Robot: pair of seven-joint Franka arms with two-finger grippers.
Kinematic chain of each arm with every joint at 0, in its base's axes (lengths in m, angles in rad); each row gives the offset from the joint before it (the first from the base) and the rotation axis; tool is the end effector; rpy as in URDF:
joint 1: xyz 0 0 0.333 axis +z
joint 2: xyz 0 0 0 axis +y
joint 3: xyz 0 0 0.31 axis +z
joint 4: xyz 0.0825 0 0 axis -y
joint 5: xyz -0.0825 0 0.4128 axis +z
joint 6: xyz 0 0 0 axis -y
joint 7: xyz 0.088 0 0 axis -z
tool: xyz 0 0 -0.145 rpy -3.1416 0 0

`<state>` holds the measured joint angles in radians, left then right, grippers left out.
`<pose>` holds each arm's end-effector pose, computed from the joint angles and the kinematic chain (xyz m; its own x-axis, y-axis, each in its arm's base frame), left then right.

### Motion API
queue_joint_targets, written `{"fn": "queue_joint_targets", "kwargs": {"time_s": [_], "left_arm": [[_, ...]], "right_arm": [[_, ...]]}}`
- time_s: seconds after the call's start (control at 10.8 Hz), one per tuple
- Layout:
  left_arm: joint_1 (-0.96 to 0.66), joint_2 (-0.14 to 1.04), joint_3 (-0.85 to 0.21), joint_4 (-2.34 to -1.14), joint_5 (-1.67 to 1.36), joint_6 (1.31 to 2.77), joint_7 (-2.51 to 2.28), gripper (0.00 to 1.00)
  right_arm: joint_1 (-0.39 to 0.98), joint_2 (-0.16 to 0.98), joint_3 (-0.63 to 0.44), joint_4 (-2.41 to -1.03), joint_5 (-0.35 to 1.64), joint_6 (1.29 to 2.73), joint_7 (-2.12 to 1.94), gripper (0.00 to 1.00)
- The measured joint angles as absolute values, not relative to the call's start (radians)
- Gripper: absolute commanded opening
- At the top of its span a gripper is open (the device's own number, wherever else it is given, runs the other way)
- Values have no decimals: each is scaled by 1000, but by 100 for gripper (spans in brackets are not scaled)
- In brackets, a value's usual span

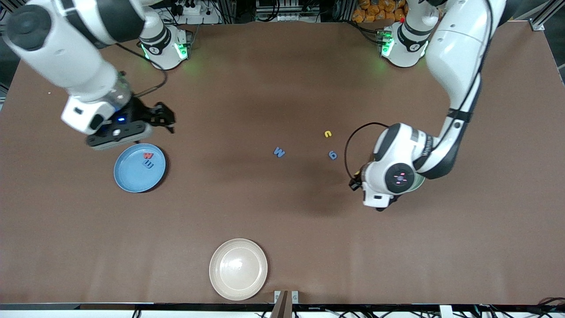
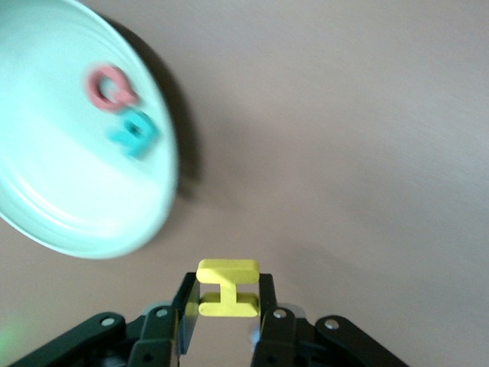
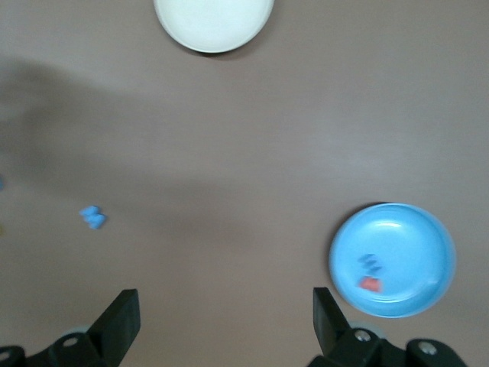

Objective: Sort upper and lower case letters into plates

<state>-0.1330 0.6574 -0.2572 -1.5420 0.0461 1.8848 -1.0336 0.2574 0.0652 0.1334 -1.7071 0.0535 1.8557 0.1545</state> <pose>0.6345 -0.2402 0.1987 0.7556 0.6058 -0.2491 0.5761 -0.7956 -0.1875 0.5745 0.2416 0.4986 0.9733 0.2177 0.0730 0.2230 -0.9721 -0.0731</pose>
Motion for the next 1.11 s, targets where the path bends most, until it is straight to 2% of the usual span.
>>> {"fn": "queue_joint_targets", "kwargs": {"time_s": [0.09,0.18,0.28,0.37,0.55,0.74,0.92,1.11], "left_arm": [[-92,617,-257,-1615,48,1911,-983,14],[-54,573,-257,-1712,51,1982,-945,21],[-27,533,-257,-1821,60,2070,-915,40],[-9,503,-257,-1913,73,2134,-898,99],[8,475,-258,-1991,97,2172,-888,100],[9,466,-259,-1995,98,2174,-886,100],[13,462,-258,-1989,99,2177,-883,100],[31,460,-256,-1973,101,2180,-847,100]], "right_arm": [[283,78,166,-1707,53,1892,236,100],[326,97,188,-1707,52,1929,335,100],[382,124,197,-1705,46,1967,457,100],[438,161,203,-1691,19,1991,578,100],[551,269,215,-1629,-67,2010,789,100],[671,437,217,-1509,-157,2044,975,100],[773,628,214,-1400,-229,2142,1110,97],[808,753,208,-1357,-239,2279,1113,96]]}}
